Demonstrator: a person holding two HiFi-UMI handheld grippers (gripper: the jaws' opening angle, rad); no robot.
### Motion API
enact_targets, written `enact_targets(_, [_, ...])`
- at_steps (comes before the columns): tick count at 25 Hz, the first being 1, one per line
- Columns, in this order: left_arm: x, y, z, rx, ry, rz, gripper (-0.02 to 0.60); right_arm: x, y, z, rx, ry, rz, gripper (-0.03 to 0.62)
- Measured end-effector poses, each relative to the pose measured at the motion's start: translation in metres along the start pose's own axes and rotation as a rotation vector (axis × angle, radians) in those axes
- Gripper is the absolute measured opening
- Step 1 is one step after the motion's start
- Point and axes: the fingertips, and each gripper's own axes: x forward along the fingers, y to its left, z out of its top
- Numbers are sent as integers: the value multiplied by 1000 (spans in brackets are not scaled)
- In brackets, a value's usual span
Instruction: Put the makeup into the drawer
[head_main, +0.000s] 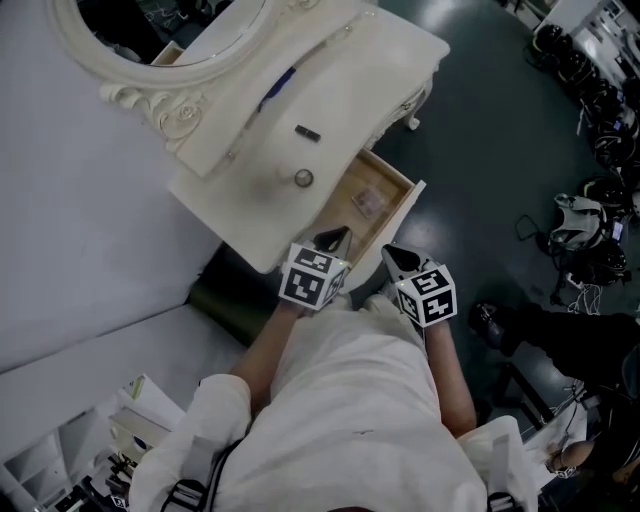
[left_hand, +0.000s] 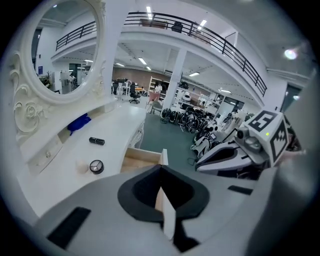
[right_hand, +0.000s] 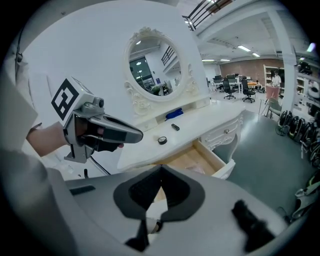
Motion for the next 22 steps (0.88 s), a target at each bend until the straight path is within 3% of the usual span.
enact_targets(6, [-1, 7, -7, 17, 20, -7, 9, 6, 6, -1, 3, 8, -8, 12])
enact_targets(11, [-2, 10, -9, -39, 16, -41, 9, 7, 8, -1, 6, 13, -13, 12])
enact_targets(22, [-6, 35, -20, -95, 17, -14, 11, 23, 19, 5, -23, 49, 16, 12])
